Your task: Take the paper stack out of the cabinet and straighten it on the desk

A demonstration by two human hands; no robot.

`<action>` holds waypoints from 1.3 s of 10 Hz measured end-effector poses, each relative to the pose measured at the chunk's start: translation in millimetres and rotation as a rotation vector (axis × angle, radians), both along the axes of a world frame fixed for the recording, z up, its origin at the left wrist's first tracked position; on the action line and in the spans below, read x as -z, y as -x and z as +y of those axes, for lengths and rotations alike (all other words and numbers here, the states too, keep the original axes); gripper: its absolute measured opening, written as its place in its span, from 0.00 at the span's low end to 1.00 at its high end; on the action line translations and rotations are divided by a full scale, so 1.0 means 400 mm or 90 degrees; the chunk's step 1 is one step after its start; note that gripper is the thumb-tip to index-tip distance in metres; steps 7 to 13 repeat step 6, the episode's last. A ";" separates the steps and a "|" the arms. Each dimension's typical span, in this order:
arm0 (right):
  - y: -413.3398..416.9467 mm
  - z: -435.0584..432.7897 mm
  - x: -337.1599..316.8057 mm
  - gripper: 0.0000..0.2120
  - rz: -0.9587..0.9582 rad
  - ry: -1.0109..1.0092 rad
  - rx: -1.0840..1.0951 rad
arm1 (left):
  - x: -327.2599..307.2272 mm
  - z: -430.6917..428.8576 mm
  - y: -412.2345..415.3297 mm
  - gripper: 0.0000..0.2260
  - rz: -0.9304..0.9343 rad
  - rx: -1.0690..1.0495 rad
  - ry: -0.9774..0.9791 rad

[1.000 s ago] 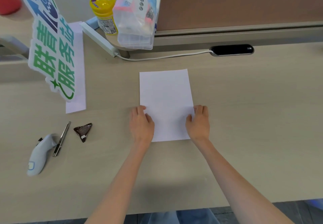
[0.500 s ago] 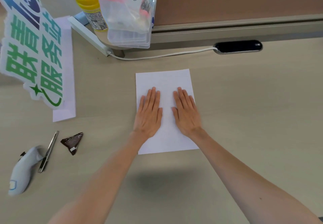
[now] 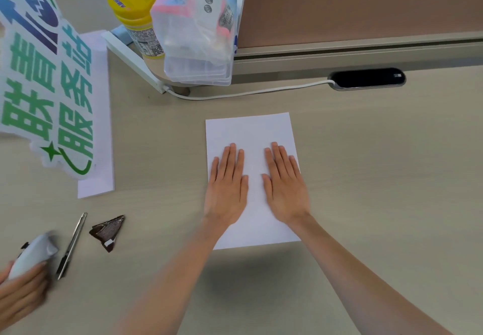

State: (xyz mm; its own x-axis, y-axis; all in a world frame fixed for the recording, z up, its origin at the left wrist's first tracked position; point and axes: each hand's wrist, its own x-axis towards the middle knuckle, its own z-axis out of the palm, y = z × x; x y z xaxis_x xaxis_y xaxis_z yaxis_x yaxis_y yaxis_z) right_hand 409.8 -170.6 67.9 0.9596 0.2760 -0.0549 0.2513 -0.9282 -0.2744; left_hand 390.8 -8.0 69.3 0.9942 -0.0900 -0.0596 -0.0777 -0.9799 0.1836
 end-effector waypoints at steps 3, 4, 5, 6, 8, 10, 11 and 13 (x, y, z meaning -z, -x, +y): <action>-0.020 0.009 -0.042 0.28 0.042 0.004 -0.008 | -0.029 0.007 -0.016 0.25 0.035 -0.003 0.013; -0.036 0.013 -0.069 0.27 0.091 0.005 -0.016 | -0.054 0.018 -0.035 0.23 0.066 -0.007 0.058; -0.038 0.011 -0.128 0.22 0.086 -0.024 -0.006 | -0.116 0.009 -0.047 0.17 0.071 -0.028 0.158; -0.029 0.012 -0.194 0.14 0.076 -0.086 0.021 | -0.195 -0.007 -0.048 0.12 0.060 -0.080 0.269; -0.029 0.012 -0.194 0.14 0.076 -0.086 0.021 | -0.195 -0.007 -0.048 0.12 0.060 -0.080 0.269; -0.029 0.012 -0.194 0.14 0.076 -0.086 0.021 | -0.195 -0.007 -0.048 0.12 0.060 -0.080 0.269; -0.029 0.012 -0.194 0.14 0.076 -0.086 0.021 | -0.195 -0.007 -0.048 0.12 0.060 -0.080 0.269; -0.029 0.012 -0.194 0.14 0.076 -0.086 0.021 | -0.195 -0.007 -0.048 0.12 0.060 -0.080 0.269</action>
